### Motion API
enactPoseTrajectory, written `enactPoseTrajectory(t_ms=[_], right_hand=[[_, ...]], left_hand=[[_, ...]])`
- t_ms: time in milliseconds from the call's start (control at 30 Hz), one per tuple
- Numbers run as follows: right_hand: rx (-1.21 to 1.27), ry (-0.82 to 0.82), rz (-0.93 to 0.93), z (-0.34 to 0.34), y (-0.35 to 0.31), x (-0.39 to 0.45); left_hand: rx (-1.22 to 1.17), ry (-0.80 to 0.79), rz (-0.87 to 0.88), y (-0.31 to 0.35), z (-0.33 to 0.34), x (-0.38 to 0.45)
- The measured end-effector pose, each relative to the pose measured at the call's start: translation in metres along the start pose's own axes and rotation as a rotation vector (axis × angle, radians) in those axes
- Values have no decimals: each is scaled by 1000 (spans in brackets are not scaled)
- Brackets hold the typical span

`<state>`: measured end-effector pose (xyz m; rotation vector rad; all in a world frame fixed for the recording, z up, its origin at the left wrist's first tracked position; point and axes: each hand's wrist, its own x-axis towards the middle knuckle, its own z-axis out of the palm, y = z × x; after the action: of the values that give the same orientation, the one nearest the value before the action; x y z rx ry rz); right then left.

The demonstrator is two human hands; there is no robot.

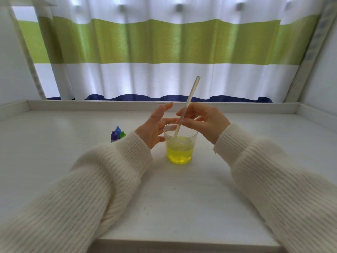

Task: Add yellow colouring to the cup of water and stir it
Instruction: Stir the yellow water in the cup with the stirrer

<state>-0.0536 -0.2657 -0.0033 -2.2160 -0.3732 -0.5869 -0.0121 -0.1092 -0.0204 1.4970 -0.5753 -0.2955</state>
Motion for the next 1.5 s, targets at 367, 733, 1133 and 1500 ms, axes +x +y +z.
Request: enactPoseTrajectory(t_ms=[367, 733, 1133, 1500], right_hand=[[-228, 56, -41, -10, 3, 0], [36, -26, 26, -7, -4, -2], [26, -20, -1, -1, -4, -3], [-221, 51, -44, -10, 2, -1]], left_hand=[[14, -18, 10, 0, -1, 1], [13, -24, 11, -1, -2, 2], [7, -15, 10, -1, -1, 1], [14, -11, 14, -1, -2, 3]])
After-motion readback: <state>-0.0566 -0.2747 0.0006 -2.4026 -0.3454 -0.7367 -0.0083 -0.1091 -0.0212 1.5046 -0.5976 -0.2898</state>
